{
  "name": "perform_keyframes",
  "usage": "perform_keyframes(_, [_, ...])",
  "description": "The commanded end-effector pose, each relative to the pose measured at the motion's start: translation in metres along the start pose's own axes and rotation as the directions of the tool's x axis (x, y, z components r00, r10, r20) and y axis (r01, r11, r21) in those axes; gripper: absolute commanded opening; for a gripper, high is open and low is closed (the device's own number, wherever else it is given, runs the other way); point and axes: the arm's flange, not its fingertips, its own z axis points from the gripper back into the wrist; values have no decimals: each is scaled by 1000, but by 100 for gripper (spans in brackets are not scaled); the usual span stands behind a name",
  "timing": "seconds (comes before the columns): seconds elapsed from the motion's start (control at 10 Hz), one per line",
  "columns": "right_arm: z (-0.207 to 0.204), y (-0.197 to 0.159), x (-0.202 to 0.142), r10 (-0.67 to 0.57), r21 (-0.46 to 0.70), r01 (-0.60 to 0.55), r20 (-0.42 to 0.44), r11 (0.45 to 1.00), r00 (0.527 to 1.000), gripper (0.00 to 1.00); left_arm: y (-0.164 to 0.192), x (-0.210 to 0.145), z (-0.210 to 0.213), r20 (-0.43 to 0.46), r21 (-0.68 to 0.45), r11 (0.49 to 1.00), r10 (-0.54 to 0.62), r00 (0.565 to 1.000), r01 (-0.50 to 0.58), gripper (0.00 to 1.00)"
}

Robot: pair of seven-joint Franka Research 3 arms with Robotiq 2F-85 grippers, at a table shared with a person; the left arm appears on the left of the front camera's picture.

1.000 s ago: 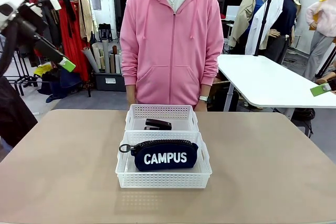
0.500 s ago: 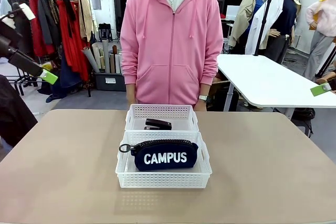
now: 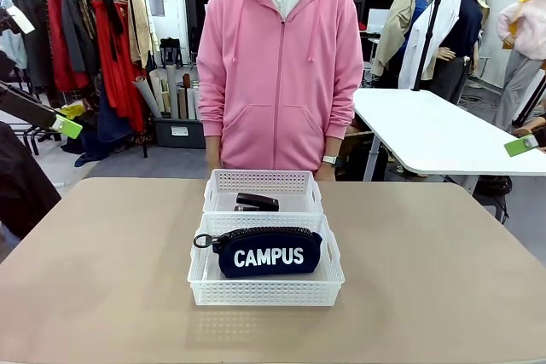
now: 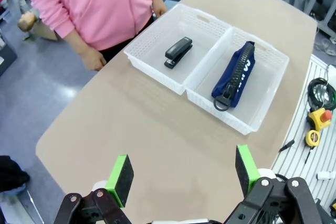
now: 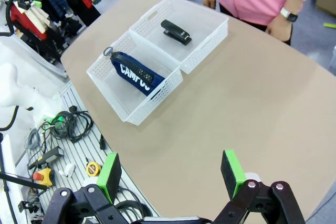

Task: Distribute items into two baskets.
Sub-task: Place the picked Stapler into the Organizing basket as instructed by the person.

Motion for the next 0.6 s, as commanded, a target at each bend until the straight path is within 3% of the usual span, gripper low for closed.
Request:
perform_keyframes(0.0, [0, 1, 1, 10, 6, -10, 18, 1000, 1000, 100, 2, 2, -3, -14, -2, 1000, 4, 1000, -4, 100])
perform_keyframes(0.5, [0, 1, 1, 10, 6, -10, 18, 1000, 1000, 100, 2, 2, -3, -14, -2, 1000, 4, 1000, -4, 100])
